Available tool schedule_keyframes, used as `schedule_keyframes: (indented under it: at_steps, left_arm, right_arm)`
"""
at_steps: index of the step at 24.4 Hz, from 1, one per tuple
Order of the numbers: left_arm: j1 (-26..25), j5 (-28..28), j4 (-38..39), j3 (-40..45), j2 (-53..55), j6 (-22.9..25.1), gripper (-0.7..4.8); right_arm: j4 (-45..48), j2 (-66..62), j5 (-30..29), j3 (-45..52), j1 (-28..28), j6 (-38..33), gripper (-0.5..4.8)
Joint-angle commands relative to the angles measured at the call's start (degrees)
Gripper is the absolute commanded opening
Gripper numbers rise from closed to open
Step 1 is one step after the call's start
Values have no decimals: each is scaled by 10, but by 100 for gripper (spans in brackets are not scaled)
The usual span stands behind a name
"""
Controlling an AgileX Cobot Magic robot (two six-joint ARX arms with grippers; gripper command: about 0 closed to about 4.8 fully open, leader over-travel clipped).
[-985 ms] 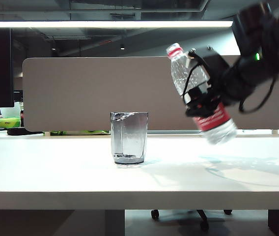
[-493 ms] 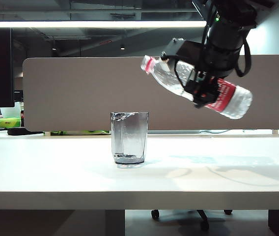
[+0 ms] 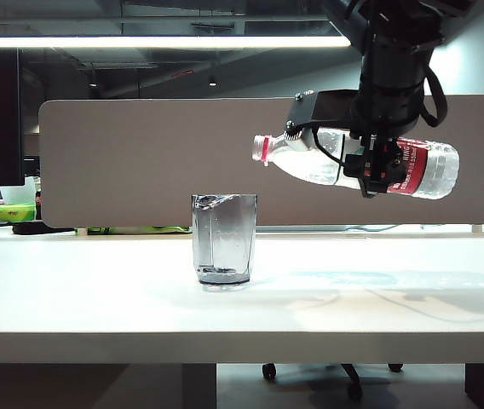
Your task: Pick up the mineral water bottle on the table and pour water into the mug until it's half full.
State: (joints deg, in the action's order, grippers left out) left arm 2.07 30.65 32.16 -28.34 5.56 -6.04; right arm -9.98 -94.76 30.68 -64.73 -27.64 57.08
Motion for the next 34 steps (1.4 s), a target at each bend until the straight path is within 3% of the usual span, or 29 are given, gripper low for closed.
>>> schedule_keyframes:
  at_steps: [1, 10, 17, 22, 34]
  left_arm:
    - [1, 2, -5, 0, 0, 0, 21]
    - [0, 1, -5, 0, 0, 0, 21]
    - [1, 1, -5, 0, 0, 0, 22]
    - [1, 1, -5, 0, 0, 0, 22]
    - [1, 1, -5, 0, 0, 0, 22]
  right_arm:
    - [21, 2, 27, -17, -7, 27, 272]
    - [25, -7, 44, -28, -34, 77, 272]
    - [15, -23, 112, -28, -39, 110, 272]
    - [12, -23, 129, -28, -39, 120, 272]
    - [24, -23, 133, -34, -49, 135, 272]
